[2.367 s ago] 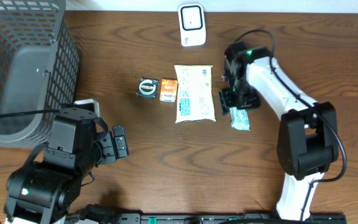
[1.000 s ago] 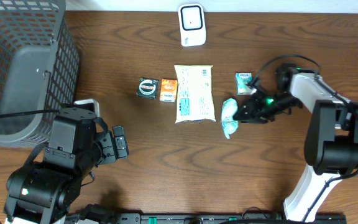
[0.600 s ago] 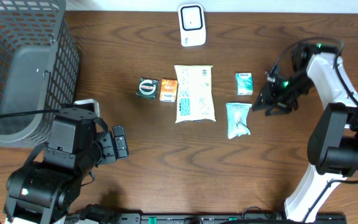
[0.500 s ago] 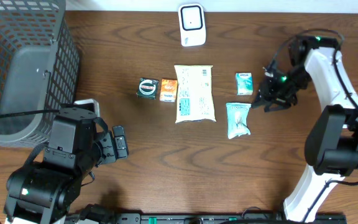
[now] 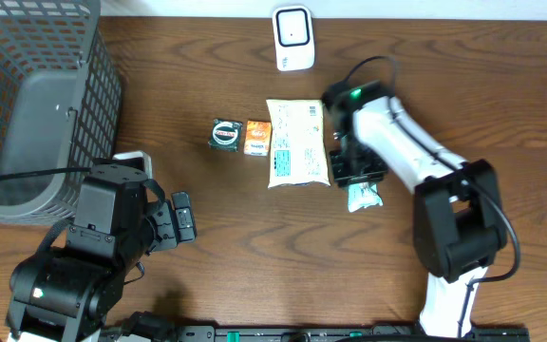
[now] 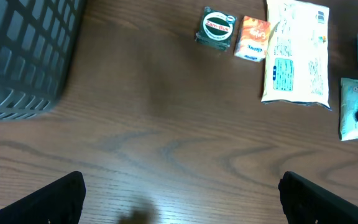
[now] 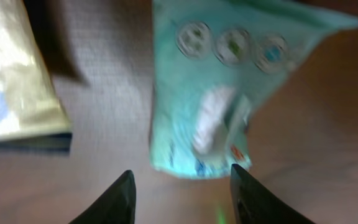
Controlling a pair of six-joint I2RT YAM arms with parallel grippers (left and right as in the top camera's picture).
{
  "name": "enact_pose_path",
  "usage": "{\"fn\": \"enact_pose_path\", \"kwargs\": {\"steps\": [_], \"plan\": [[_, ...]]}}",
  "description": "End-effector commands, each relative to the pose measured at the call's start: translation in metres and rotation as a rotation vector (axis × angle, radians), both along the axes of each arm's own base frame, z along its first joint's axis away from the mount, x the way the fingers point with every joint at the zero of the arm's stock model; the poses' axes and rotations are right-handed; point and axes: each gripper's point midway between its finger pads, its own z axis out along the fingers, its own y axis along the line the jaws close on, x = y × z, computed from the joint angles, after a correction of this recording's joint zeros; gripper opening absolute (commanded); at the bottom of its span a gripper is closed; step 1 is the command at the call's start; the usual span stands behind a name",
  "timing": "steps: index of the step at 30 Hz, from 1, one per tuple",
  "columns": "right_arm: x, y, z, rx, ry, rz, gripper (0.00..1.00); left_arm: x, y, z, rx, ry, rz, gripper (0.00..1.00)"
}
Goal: Scan the item barcode
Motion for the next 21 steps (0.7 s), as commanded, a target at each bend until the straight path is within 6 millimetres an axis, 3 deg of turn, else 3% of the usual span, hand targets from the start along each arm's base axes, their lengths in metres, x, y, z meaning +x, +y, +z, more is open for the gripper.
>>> {"fn": "enact_pose_path", "kwargs": {"steps": [1,6,12,21], "plan": [[0.005,-0.009,-0.002,-0.183,-0.127,0.003,0.45,0.0,0.001,0.0,0.002,-0.003,0.001,0.98],[0.006,-0.007,-0.003,-0.314,-0.239,0.049,0.48,0.0,0.001,0.0,0.002,-0.003,0.001,0.98],[0.0,-0.002,-0.017,-0.313,-0.25,0.077,0.5,0.0,0.001,0.0,0.002,-0.003,0.001,0.98],[-0.002,-0.012,-0.034,-0.314,-0.259,0.058,0.49,0.0,0.001,0.0,0.002,-0.003,0.001,0.98]]}}
